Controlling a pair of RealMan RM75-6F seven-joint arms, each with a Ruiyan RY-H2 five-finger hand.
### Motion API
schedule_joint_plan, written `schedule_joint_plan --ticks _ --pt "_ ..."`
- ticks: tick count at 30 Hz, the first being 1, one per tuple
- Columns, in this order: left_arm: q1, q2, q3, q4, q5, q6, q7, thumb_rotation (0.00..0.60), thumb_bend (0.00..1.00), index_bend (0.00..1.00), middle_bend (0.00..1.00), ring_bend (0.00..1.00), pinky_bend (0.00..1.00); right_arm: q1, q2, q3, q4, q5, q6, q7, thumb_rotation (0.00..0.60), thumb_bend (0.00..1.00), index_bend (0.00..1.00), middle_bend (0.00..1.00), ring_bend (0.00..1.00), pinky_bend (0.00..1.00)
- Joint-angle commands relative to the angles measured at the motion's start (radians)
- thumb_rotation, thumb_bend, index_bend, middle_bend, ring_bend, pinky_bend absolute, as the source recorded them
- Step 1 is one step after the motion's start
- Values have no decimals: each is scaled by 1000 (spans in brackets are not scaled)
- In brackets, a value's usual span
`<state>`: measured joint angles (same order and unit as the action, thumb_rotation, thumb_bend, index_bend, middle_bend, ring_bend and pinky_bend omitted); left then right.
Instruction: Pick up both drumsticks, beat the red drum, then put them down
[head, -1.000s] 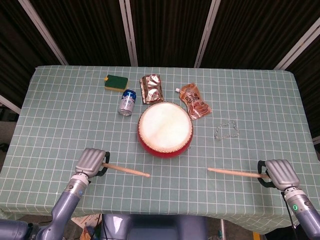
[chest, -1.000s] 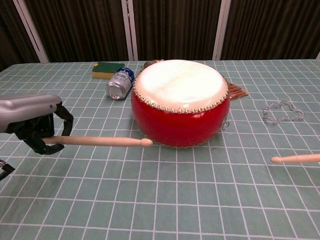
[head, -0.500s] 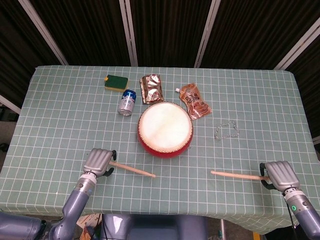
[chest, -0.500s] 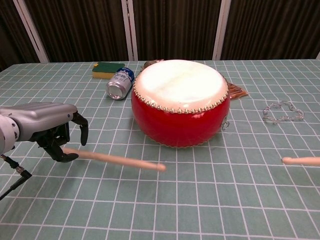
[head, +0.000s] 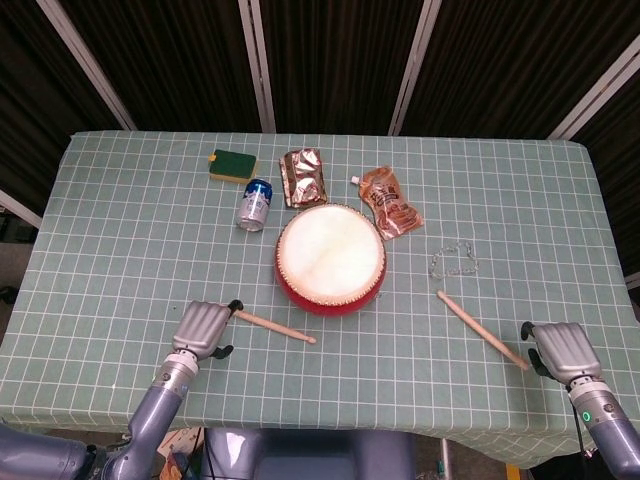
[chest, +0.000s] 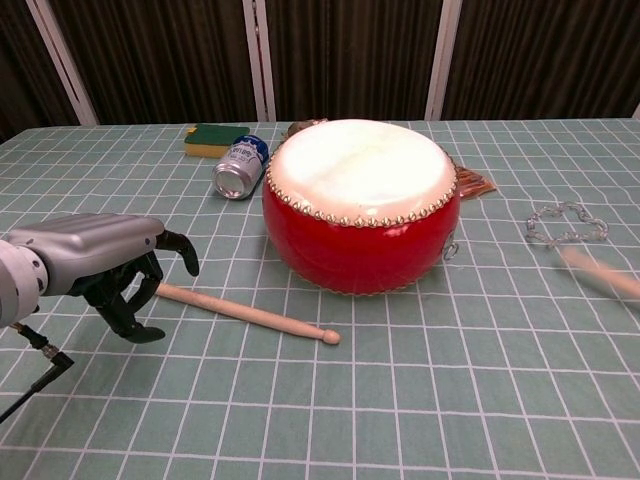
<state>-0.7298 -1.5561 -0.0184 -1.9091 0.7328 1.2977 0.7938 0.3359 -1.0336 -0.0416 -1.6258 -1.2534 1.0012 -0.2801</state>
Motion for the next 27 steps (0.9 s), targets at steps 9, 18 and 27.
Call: schedule_joint_plan --ticks 9,18,27 --pt "61 114 26 -48 109 8 -105 600 188 222 582 647 669 0 5 -4 -2 2 6 -48 600 506 253 528 598 493" --pt "152 264 78 -86 301 48 -258 600 183 105 211 259 353 -32 7 33 -18 19 88 1 600 447 42 303 336 350" --pt "313 426 204 15 558 147 -489 600 72 0 0 0 13 -124 41 71 -40 -45 268 202 600 321 0 1 4 96"
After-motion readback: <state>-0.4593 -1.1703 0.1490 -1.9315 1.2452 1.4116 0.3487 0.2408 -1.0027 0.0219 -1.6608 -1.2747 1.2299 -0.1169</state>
